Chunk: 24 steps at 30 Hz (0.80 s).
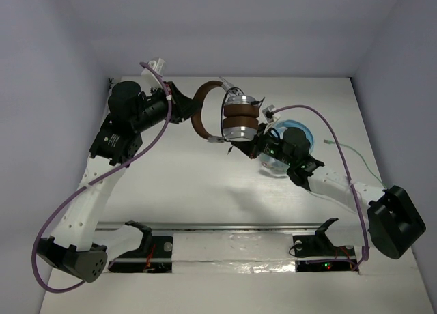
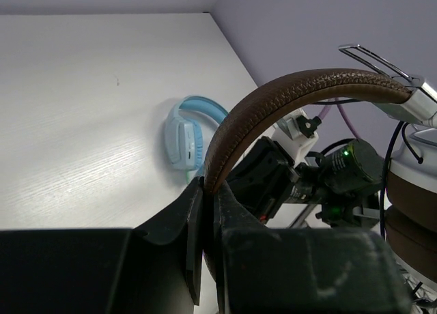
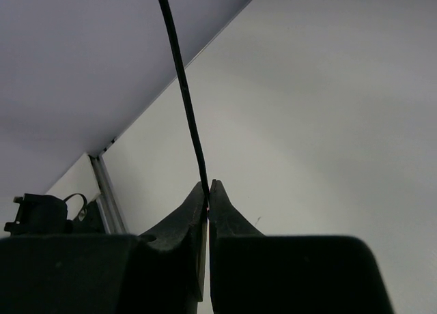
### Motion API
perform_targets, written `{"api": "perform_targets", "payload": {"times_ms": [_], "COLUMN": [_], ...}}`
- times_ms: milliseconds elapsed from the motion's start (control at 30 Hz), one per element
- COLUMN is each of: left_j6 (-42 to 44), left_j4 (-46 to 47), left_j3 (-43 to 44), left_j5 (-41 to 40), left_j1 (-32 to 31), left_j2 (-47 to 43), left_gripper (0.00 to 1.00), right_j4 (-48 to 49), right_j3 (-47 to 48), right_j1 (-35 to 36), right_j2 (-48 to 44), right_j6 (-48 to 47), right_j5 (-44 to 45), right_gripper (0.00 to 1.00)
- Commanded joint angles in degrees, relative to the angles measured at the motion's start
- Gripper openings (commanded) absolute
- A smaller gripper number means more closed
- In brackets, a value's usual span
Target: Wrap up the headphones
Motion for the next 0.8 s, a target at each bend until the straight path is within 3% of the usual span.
{"api": "perform_targets", "payload": {"times_ms": [0, 233, 600, 767], "left_j6": [-1.95, -1.07, -3.1, -0.82], "left_j4": [6.45, 7.86, 14.02, 13.93], "left_j3": [3.04, 3.39, -5.3, -9.53], "left_j5": [-3.85, -21.84, -36.46, -47.25], "left_j1": [0.07, 0.07, 0.07, -4.05], "left_j2": [0.01, 3.53, 4.24, 4.24], "left_gripper": [0.0, 0.0, 0.0, 0.0], "right_j4": [4.25, -7.34, -23.87, -26.77], "right_j3": [-0.27, -1.76, 1.57, 5.53], "right_j1": [-0.07, 2.04, 11.09, 11.8], "right_j2": [-0.68, -5.07, -8.94, -12.1], "right_j6": [1.4, -0.25, -1.14, 0.62], "right_j5": [-0.03, 1.19, -0.74, -4.51], "right_gripper": [0.0, 0.0, 0.0, 0.0]}}
